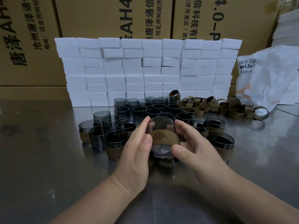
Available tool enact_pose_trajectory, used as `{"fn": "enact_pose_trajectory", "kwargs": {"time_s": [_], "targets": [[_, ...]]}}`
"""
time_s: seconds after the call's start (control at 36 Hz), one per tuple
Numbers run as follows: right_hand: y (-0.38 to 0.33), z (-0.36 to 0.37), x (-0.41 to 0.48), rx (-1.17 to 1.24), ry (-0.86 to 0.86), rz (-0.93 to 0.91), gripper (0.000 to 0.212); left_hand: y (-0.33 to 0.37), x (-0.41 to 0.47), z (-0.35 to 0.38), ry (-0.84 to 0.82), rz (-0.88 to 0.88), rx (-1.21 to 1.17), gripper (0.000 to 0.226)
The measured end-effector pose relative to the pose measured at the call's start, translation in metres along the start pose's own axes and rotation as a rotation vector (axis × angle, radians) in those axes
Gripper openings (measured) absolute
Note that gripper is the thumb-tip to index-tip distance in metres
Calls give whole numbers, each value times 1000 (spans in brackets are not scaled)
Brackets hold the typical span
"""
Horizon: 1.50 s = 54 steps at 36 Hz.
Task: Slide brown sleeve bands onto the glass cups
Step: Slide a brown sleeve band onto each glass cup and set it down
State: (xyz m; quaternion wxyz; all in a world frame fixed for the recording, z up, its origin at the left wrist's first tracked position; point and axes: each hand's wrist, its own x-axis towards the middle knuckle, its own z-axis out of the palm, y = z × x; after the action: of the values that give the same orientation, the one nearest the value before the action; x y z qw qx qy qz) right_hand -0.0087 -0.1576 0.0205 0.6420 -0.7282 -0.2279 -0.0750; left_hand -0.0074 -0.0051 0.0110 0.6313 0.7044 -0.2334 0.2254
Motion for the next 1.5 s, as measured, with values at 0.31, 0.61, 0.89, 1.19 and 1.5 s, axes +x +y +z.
{"fn": "enact_pose_trajectory", "kwargs": {"time_s": [0.31,0.61,0.89,1.19,1.5], "targets": [[-10,0,-2,23,-44,-19,69,1,1,-1,17,109,126,73],[-17,-1,-4,8,-15,1,68,0,5,-2,-27,117,99,98],[-15,-3,-3,66,-78,-29,65,0,6,-2,3,108,108,77],[-18,-3,-2,140,-67,-76,39,4,5,-2,-5,86,115,72],[-15,-6,-1,83,-54,-104,34,6,4,-3,-4,113,107,86]]}}
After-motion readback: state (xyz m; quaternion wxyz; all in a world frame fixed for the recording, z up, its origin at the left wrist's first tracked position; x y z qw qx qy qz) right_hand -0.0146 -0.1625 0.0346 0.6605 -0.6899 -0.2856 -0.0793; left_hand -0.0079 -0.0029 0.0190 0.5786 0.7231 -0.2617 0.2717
